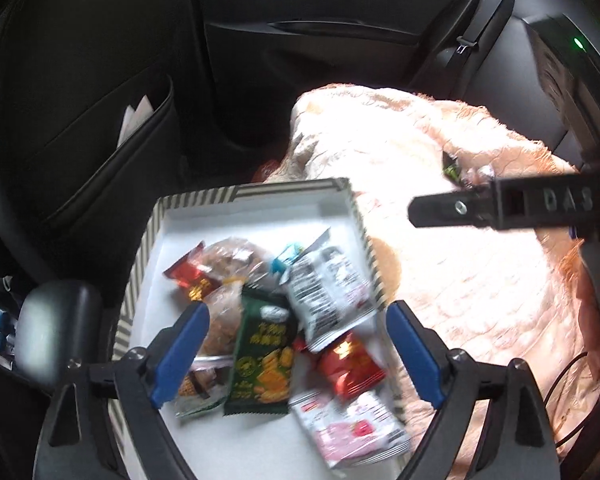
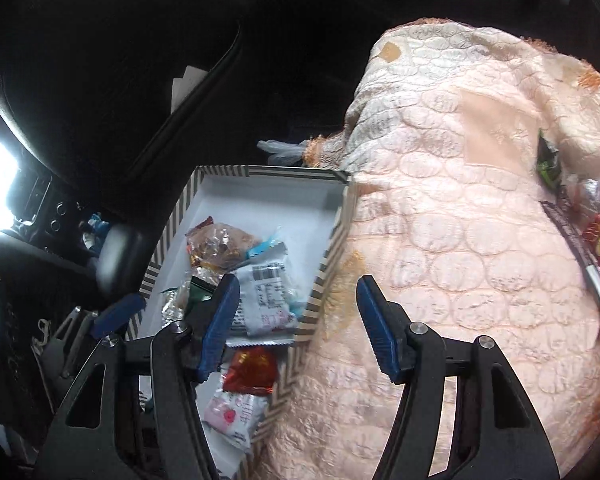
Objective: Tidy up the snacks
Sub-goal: 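Open both grippers to drop the green and white packets in the tray, then move the left gripper to the small green-black packet and grasp it, then grasp the clear bag of red dates with the right gripper while the left gripper lifts its packet, then carry the green-black packet and date bag over the tray with both grippers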
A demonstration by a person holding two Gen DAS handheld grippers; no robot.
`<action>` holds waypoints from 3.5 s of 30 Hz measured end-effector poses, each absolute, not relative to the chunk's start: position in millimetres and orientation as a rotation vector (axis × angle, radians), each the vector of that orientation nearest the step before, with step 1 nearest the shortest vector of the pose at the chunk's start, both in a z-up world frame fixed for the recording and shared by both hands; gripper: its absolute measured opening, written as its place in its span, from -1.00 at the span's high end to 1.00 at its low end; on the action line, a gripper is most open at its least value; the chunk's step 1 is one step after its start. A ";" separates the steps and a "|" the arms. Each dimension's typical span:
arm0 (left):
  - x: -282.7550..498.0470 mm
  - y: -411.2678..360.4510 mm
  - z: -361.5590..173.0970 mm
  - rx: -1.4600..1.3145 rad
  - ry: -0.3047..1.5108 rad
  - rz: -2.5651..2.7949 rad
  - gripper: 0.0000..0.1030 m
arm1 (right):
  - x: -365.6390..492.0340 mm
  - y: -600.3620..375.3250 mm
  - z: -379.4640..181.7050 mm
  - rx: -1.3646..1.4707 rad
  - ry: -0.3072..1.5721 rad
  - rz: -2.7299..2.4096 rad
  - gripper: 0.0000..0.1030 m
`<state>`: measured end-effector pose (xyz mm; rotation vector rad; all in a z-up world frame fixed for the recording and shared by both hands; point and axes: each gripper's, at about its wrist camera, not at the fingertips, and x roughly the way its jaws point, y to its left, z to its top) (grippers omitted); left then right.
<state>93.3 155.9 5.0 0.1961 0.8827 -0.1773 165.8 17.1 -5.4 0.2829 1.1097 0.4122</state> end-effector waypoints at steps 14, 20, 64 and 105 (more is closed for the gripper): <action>141.1 66.6 1.6 0.113 0.943 -0.285 -0.86 | 127.6 -127.5 8.8 0.216 1.071 0.166 -0.19; 178.4 23.9 -6.6 0.076 0.985 -0.305 -0.86 | 125.3 -179.8 5.9 0.264 1.075 0.082 -0.19; 301.1 -48.7 -61.5 0.026 1.113 -0.293 0.42 | 244.4 -233.8 -48.4 0.540 1.216 0.015 -0.18; 217.7 26.5 -16.6 0.018 1.022 -0.262 0.41 | 228.8 -193.2 -14.2 0.308 1.123 0.085 0.17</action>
